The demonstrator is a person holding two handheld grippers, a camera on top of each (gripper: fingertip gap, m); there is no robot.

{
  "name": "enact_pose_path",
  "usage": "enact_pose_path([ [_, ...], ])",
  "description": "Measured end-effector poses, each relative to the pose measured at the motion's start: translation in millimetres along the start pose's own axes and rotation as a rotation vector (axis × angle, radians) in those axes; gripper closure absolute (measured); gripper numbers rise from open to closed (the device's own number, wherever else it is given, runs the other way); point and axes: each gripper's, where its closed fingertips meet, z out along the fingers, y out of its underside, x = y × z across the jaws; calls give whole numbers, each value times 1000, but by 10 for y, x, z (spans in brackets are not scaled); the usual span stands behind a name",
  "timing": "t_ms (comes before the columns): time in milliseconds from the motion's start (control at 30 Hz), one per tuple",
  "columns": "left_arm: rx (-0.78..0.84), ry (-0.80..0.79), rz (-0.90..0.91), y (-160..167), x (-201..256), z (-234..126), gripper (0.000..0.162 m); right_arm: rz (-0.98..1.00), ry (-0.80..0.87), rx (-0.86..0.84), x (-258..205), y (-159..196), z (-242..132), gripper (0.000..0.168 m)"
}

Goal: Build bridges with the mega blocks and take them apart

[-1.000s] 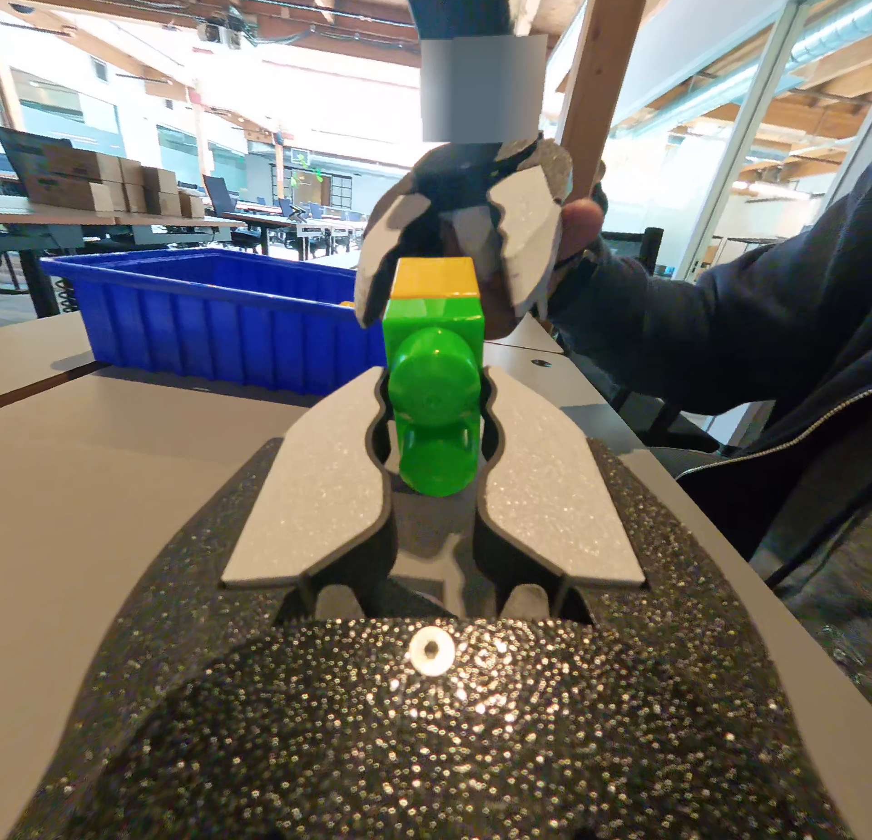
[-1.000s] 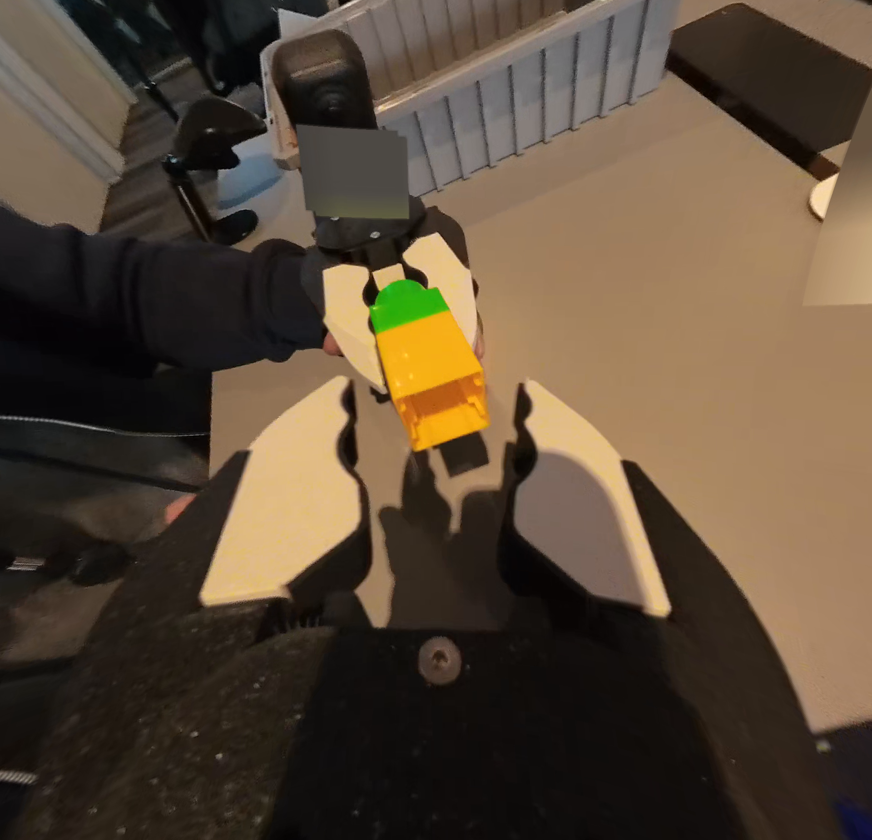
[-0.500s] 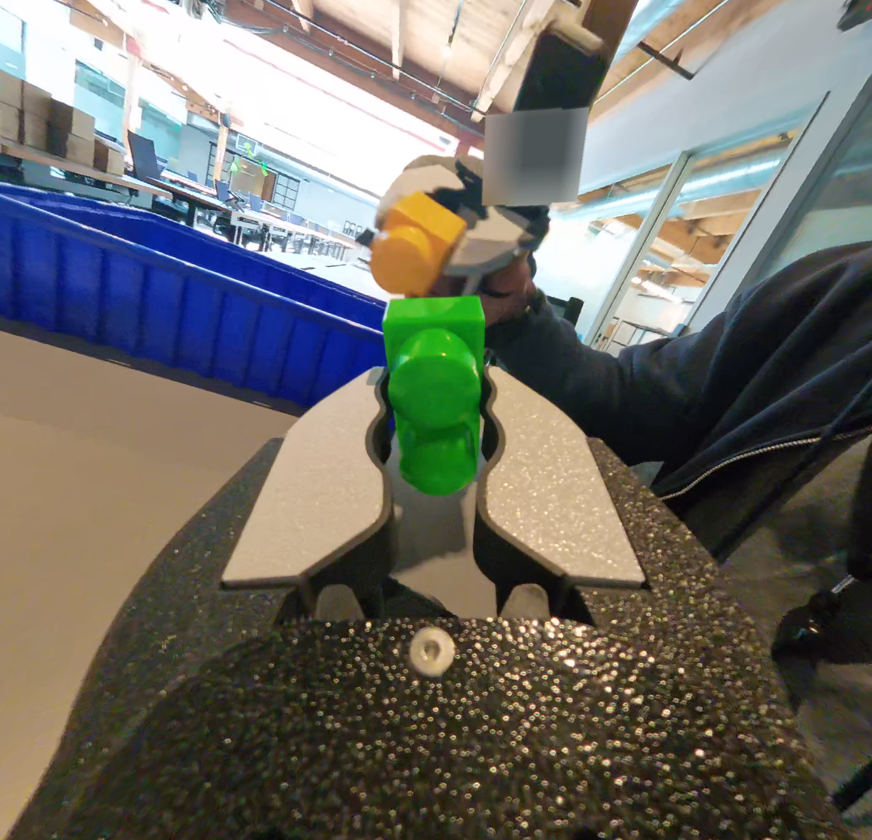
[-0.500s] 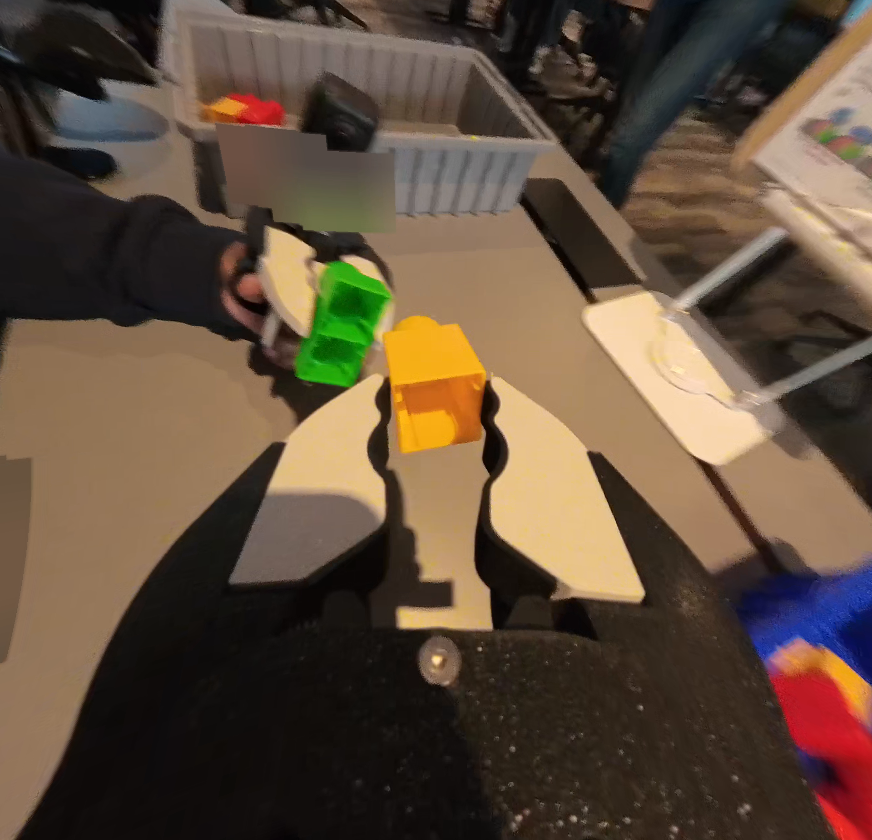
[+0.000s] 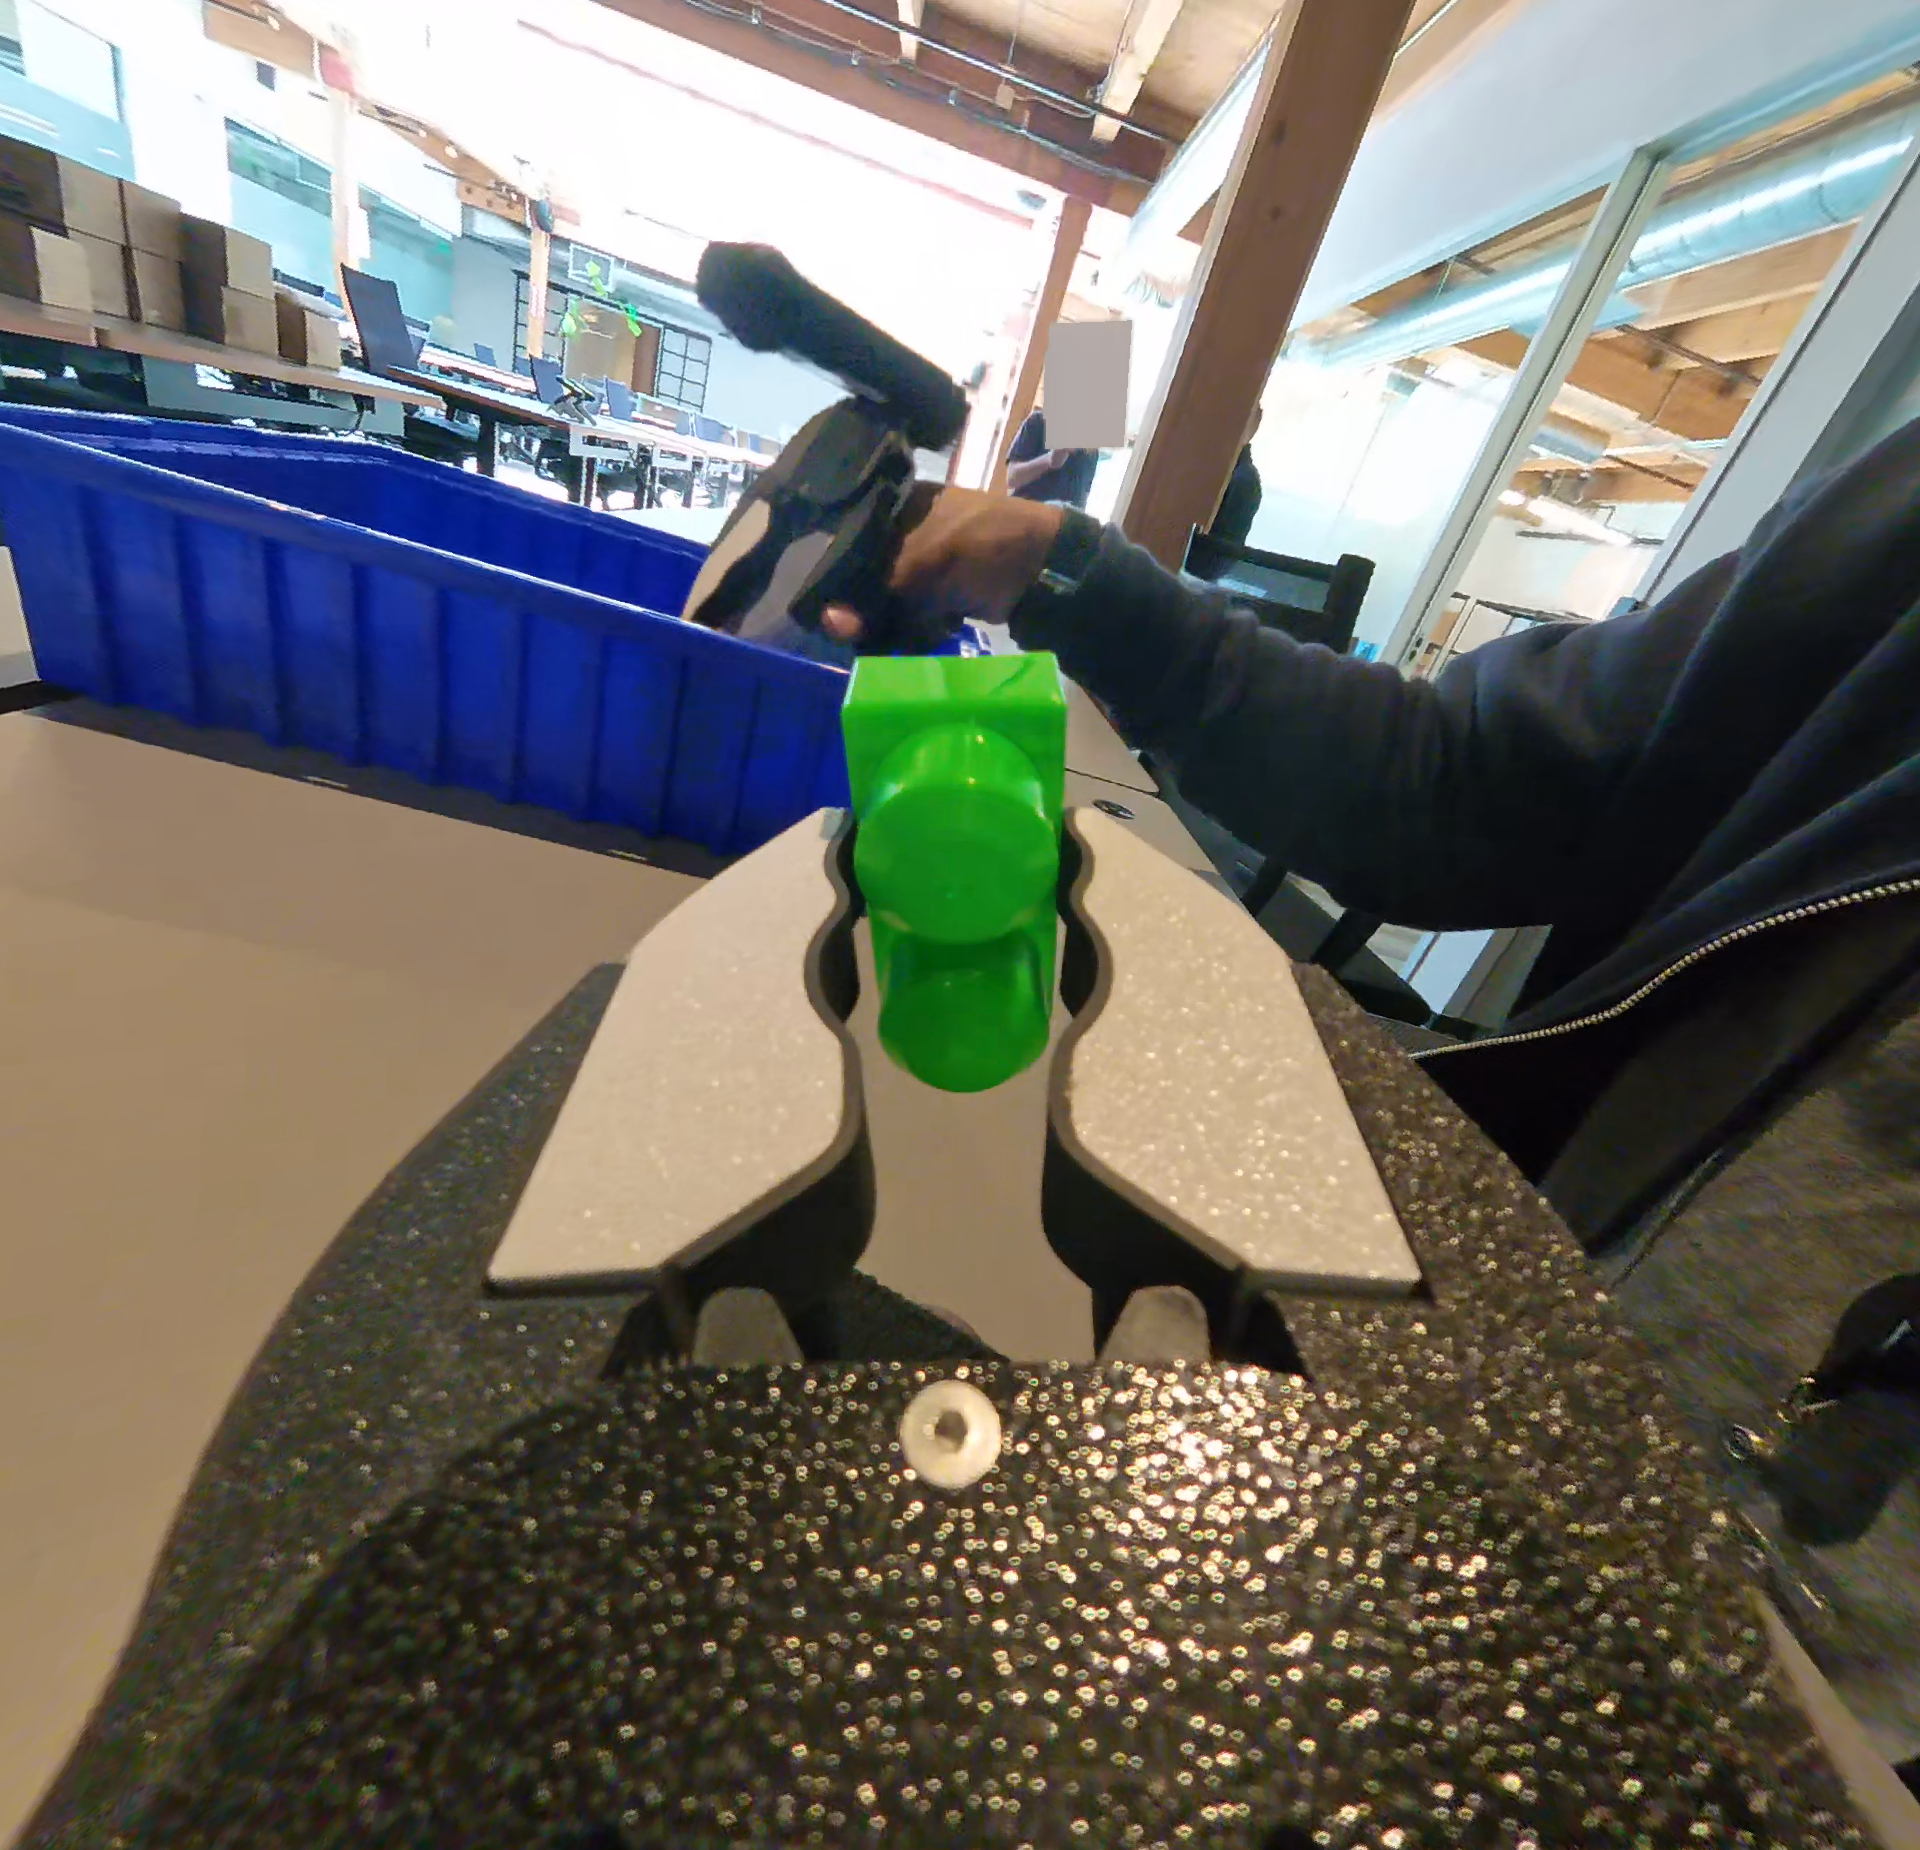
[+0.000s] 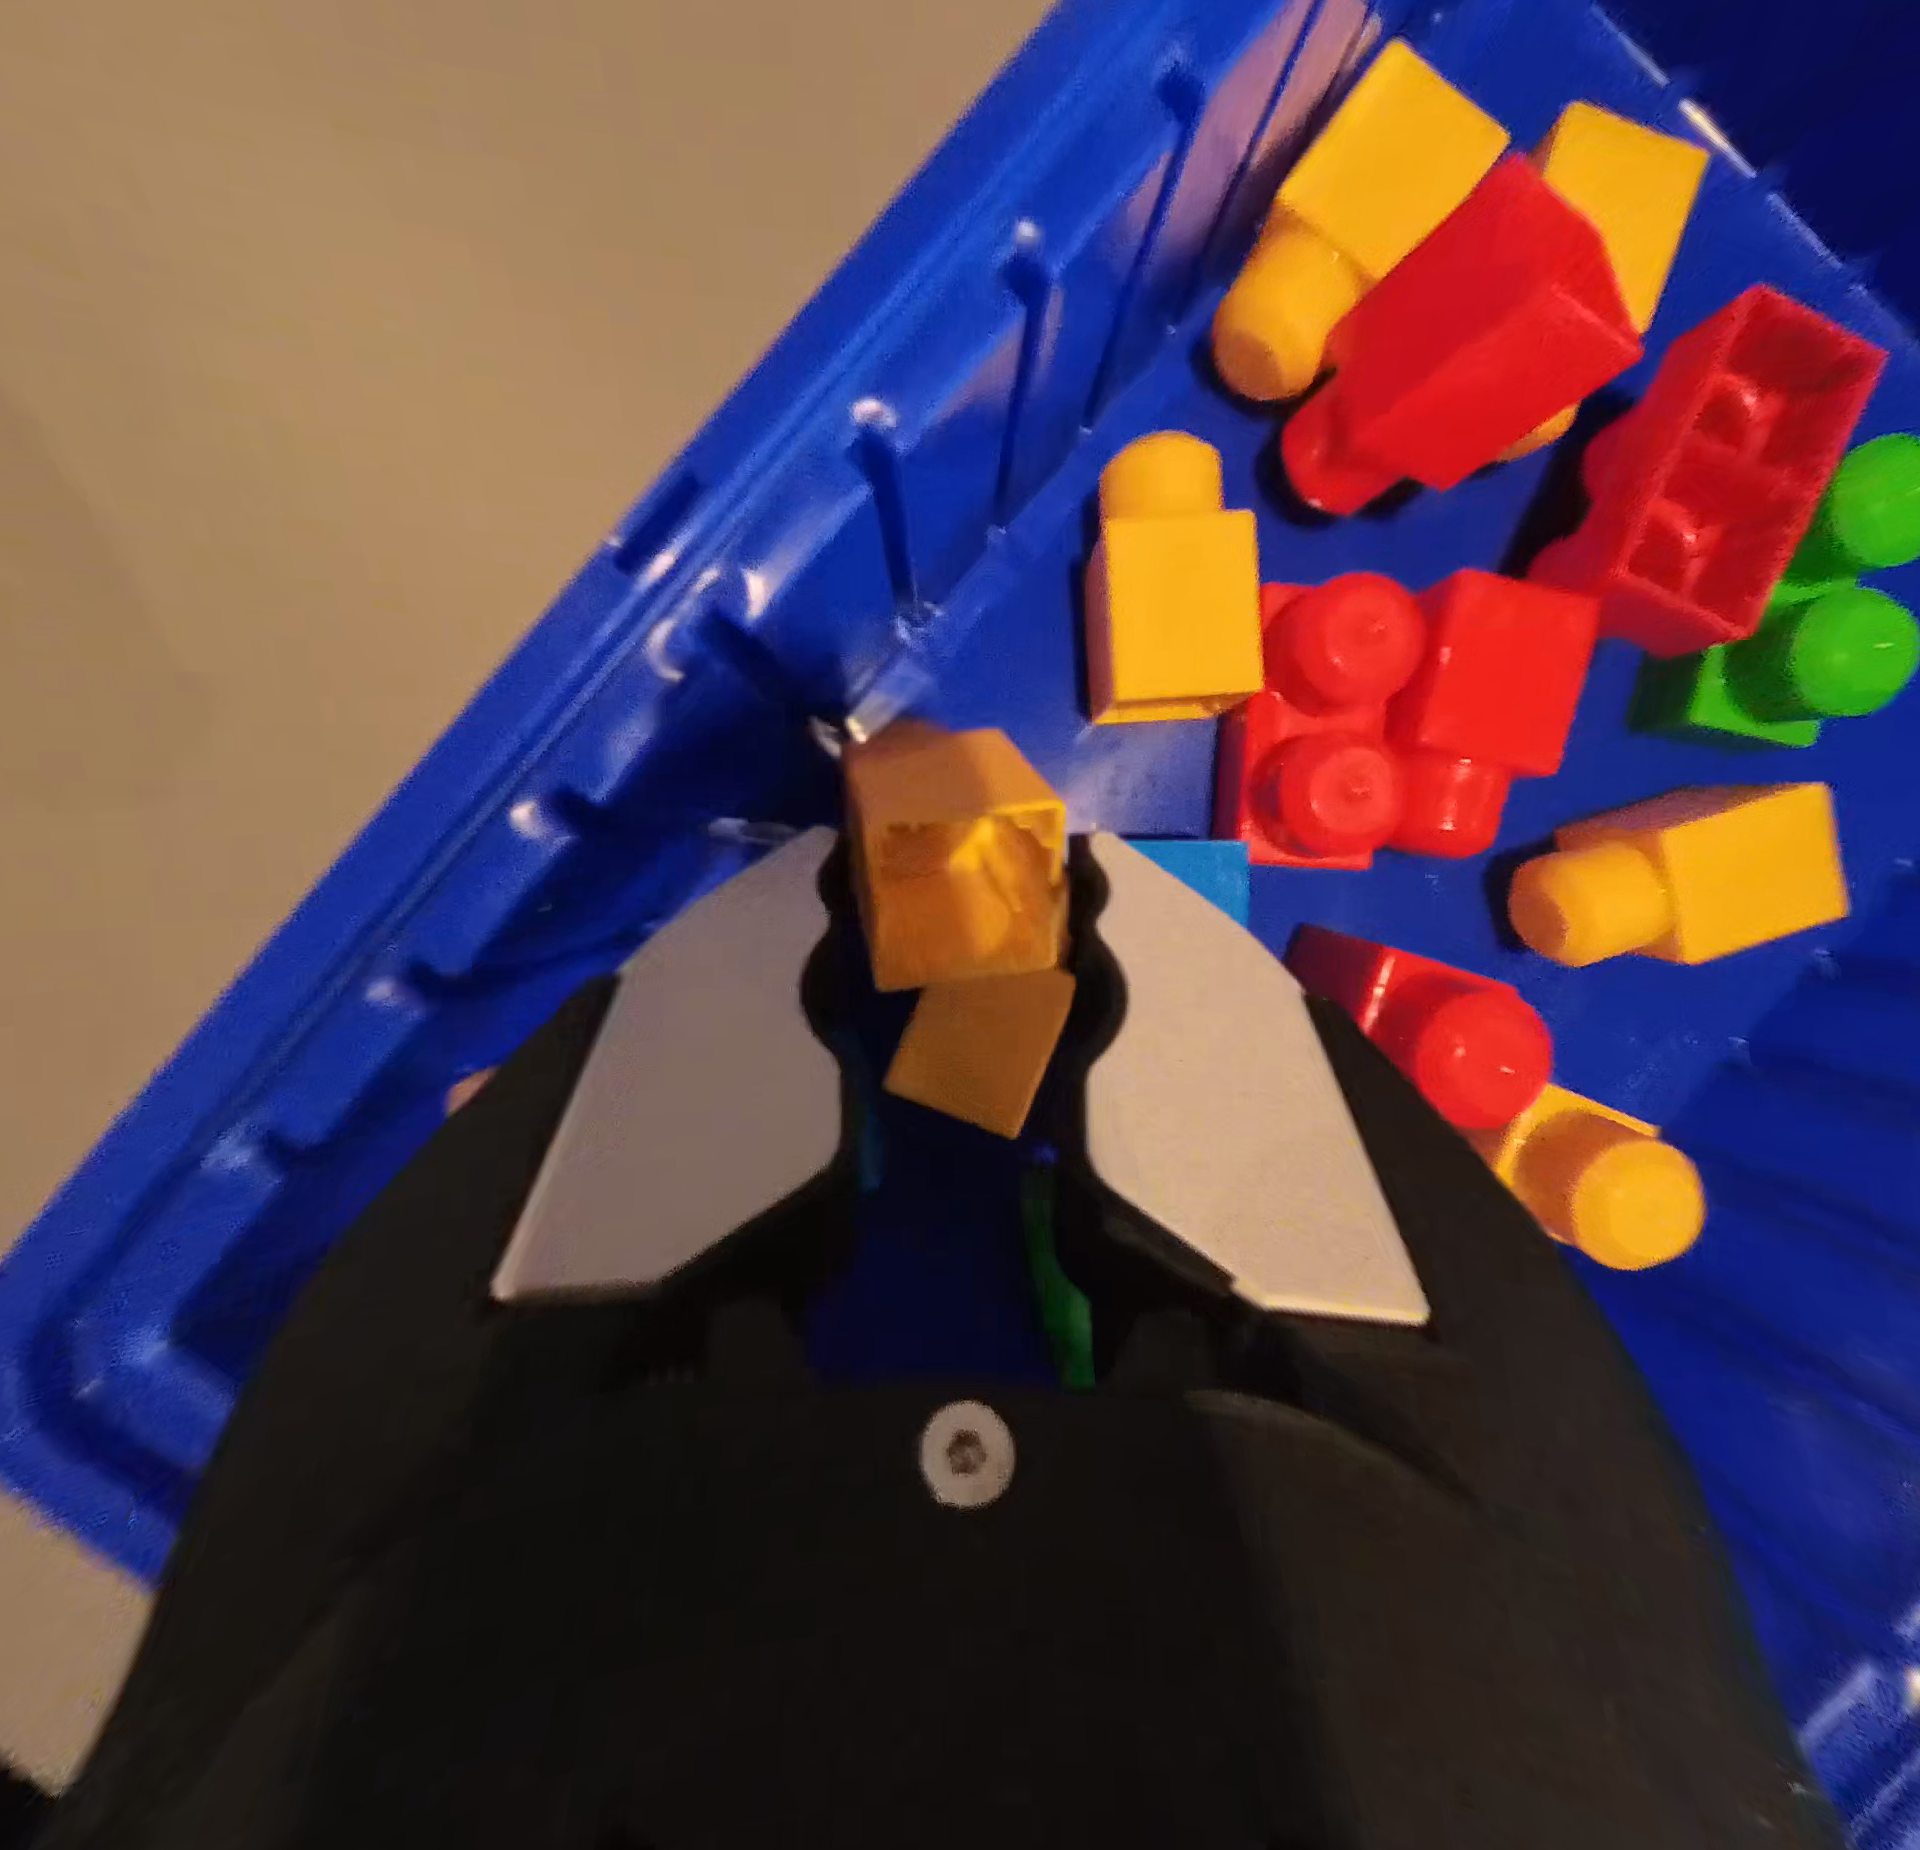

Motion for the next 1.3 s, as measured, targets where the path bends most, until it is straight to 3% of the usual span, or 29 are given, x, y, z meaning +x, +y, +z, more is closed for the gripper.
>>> enact_pose_path([
  [67,3,-7,2,-6,-10,-13,127,-17,64,3,66,-12,21,107],
  [267,16,-32,19,-29,-47,-17,127,20,82,258,-80,-334,-447,104],
  [467,20,-61,94,-30,-26,39,128,-221,-137,459,-1375,-806,-777,113],
  [600,42,-39,148,-73,71,54,127,-402,-281,453,-2230,-970,-565,110],
  [700,124,-3,100,-196,114,-3,128,-462,-289,413,-2494,-1006,-261,109],
  [933,154,-42,99,-251,14,-76,128,-481,-183,365,-2622,-1061,173,108],
  [1300,101,-17,156,-119,61,14,128,-465,-319,400,-2850,-1064,204,114],
])
